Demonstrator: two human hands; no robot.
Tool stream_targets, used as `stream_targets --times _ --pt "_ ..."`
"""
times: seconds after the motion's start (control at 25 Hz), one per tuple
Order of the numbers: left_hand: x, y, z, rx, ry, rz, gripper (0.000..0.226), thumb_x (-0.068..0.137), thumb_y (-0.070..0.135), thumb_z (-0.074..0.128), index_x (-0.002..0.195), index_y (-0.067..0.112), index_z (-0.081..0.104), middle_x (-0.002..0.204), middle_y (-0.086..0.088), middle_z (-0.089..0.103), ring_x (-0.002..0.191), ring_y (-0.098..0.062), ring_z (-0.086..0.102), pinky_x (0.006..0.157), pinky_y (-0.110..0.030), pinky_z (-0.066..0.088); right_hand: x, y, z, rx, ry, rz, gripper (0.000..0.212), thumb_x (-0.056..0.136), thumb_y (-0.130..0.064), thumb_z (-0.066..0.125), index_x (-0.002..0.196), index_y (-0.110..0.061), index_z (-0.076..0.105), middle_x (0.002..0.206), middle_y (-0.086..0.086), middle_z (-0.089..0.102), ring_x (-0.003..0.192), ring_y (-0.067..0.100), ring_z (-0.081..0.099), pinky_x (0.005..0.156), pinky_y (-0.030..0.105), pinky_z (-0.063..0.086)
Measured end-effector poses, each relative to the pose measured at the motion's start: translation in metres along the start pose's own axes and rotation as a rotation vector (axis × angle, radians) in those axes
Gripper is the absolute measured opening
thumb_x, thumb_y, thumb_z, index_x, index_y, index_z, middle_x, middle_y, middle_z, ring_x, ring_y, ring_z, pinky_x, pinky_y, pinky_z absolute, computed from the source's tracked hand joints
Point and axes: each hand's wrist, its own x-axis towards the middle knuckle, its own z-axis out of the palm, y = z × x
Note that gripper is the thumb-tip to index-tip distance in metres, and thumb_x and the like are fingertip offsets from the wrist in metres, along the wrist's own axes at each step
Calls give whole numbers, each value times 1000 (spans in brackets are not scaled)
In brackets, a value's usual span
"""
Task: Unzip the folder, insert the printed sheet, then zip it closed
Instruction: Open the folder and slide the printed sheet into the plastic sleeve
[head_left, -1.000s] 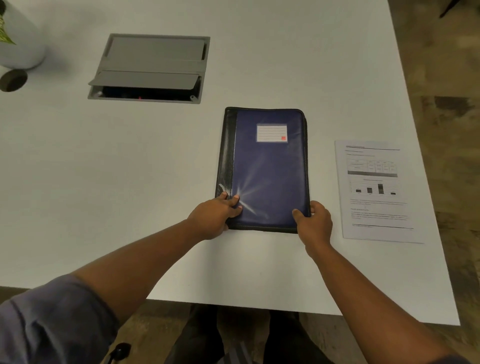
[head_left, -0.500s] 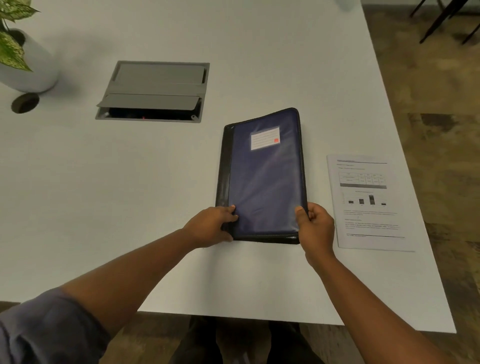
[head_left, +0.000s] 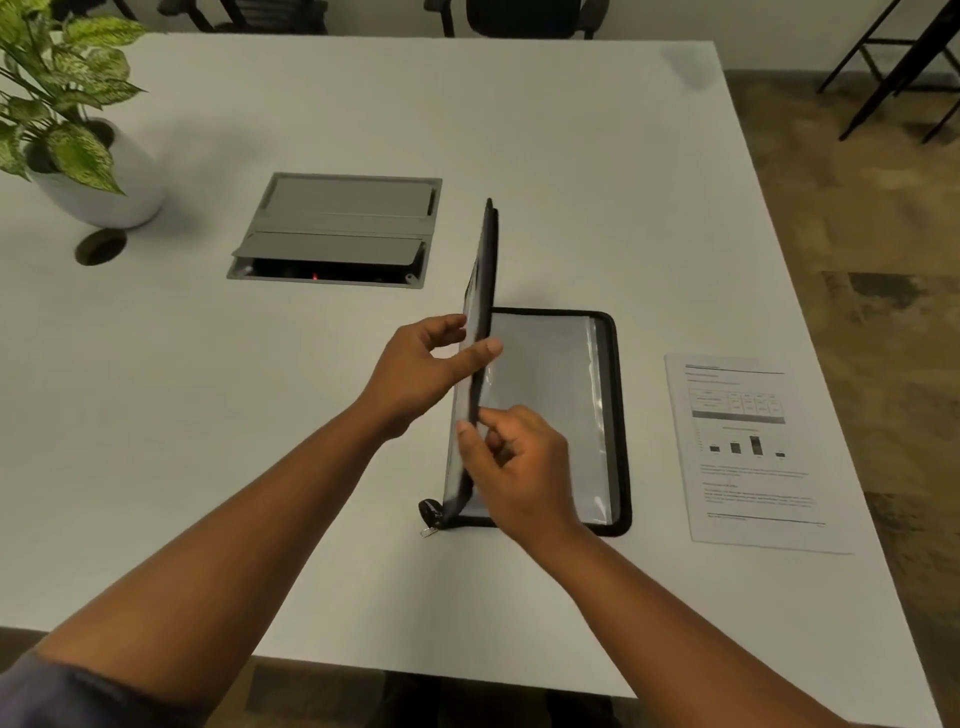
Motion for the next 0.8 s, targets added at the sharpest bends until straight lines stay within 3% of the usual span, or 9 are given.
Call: stream_targets --times 0.12,0.2,0.32,0.44,0.56,0.8 --pt "1 3 -13 87 50 52 35 89 27 74 123 24 71 114 10 73 107 -4 67 96 -40 56 9 2 17 -58 -163 -91 33 99 -48 50 92 -21 68 76 -9 56 67 8 55 58 25 49" --pt "3 0 -27 172 94 51 29 94 16 64 122 22 72 110 7 74 97 -10 70 88 -38 60 17 24 14 -61 -187 -37 32 98 -47 52 107 -22 70 90 -7 63 76 6 60 66 25 53" --pt "7 -10 -52 260 117 12 24 98 12 58 116 21 71 102 4 74 84 -16 71 70 -34 61 27 83 -9 -246 -140 230 41 95 -40 59 127 -15 63 123 3 61 105 17 61 89 38 54" --pt "13 -28 -70 337 162 -29 22 100 11 55 116 22 66 100 4 70 84 -15 68 61 -25 54 25 142 -39 -570 -205 529 62 92 -48 60 142 -14 48 148 12 43 129 32 46 103 45 43" --pt "20 -50 -86 372 210 -81 32 101 10 52 132 18 57 118 -4 66 101 -23 64 75 -29 53 20 178 -62 -670 -235 778 78 86 -59 61 150 -22 34 158 13 24 140 40 30 106 58 37" --pt "30 -110 -122 388 253 -180 60 104 5 42 159 19 24 154 -8 44 137 -33 46 106 -40 42 11 205 -78 -668 -214 775 83 82 -58 68 146 -14 39 144 15 45 133 37 42 106 49 39"
